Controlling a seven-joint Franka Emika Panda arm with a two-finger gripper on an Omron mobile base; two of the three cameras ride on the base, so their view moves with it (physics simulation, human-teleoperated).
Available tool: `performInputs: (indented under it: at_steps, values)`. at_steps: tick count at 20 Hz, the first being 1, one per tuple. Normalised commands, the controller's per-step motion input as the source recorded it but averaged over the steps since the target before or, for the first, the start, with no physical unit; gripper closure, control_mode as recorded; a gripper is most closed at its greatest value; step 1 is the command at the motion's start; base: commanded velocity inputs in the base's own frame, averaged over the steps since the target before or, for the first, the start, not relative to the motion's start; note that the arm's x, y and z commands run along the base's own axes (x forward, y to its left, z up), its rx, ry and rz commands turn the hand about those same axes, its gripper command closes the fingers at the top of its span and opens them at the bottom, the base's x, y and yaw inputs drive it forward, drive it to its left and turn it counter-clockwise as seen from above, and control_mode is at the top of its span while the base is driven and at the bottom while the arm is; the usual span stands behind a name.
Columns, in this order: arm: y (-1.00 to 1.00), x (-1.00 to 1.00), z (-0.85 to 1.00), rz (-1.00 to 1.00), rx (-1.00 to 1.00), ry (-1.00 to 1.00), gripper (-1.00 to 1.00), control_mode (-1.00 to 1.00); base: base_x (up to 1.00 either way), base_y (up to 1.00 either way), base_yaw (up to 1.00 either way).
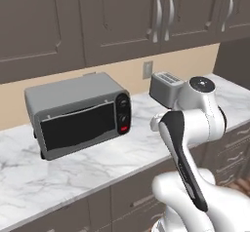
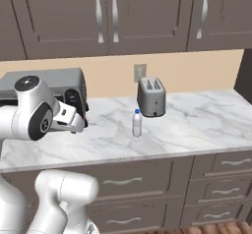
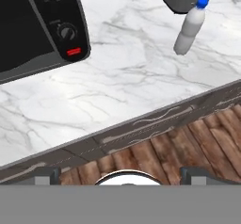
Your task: Take the bottled waters from the counter and place them in the freezer to freeze. Close the freezer door after placing the bottles.
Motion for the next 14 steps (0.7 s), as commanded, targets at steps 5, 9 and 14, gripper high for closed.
performInputs:
  at_steps: [5,9,14]
  values:
    - [0.0,0.0,0.0,0.0,0.0,0.0,-1.0,1.0,0.26,-0.6,0.2]
    - [0.0,0.0,0.0,0.0,0.0,0.0,-1.0,1.0,0.17,-0.55,0.21]
    - [0.0,0.0,0.0,0.0,0.0,0.0,-1.0,1.0,0.3,-0.39,0.15]
